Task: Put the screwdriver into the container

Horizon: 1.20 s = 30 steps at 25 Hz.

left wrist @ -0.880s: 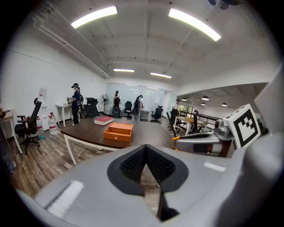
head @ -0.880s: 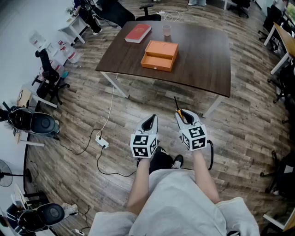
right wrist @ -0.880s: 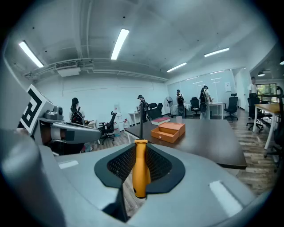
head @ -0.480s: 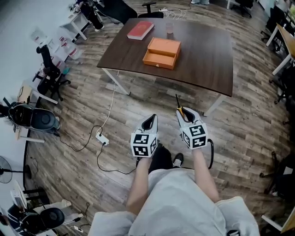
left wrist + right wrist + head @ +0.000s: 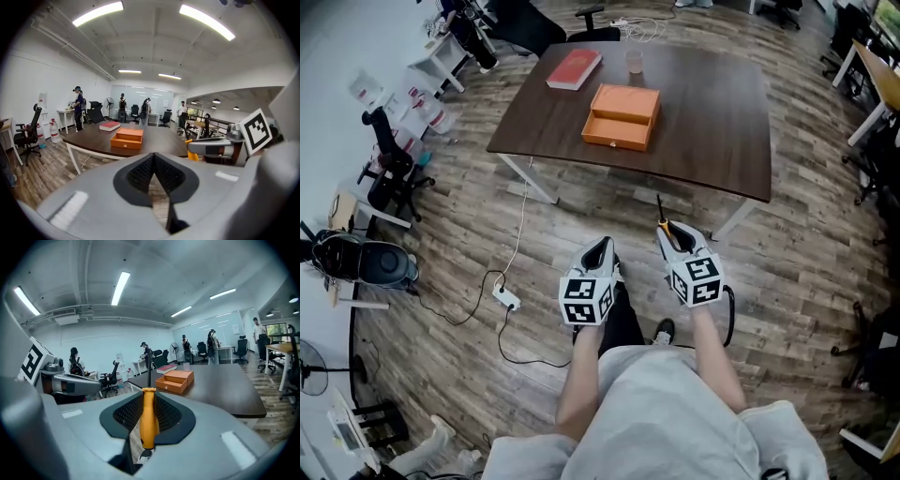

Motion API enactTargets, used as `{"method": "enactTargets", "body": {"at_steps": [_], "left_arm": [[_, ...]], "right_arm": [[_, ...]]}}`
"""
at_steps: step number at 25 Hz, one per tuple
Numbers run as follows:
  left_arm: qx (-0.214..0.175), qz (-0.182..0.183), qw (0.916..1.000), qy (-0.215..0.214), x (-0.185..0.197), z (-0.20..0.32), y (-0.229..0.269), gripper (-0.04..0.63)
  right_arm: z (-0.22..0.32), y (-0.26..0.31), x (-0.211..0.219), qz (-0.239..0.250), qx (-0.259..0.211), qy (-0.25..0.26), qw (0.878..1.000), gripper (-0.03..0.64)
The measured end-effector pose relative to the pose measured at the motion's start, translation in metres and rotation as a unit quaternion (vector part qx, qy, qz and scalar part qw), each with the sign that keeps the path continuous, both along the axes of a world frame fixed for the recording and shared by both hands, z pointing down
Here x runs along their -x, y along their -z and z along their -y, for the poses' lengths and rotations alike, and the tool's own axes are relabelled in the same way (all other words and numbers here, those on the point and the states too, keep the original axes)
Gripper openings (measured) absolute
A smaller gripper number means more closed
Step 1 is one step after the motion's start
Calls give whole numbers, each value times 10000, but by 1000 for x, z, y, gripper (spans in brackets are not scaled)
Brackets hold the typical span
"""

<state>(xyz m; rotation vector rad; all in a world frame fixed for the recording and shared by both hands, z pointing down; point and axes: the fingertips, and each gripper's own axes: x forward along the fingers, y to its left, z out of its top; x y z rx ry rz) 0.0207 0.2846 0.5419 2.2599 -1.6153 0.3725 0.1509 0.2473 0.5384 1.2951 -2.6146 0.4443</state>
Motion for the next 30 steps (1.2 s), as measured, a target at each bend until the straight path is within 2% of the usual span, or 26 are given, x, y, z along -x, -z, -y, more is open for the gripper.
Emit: {"method": "enactTargets", "body": {"at_steps": [3, 7, 12, 17, 24, 30], "left_arm": [[2, -60, 9999, -116, 9, 37, -4, 54], [263, -167, 9991, -274, 20, 97, -21, 54], [376, -214, 9978, -512, 55, 187, -27, 54], [451, -147, 9950, -877, 86, 259, -25, 54], [683, -259, 9904, -1175, 127, 318, -32, 54], [679, -437, 9864, -1429, 124, 348, -33, 54]], "right_arm": [[30, -2, 5, -40, -5, -103, 9999, 71], [78, -12, 12, -93, 235, -196, 9995, 72], [153, -20, 47, -316, 427, -164, 9985, 72], [226, -16, 79, -577, 420, -115, 9974, 71], [292, -20, 124, -1168, 496, 237, 9916, 72], [329, -32, 134, -1571, 539, 509, 9848, 71]]}}
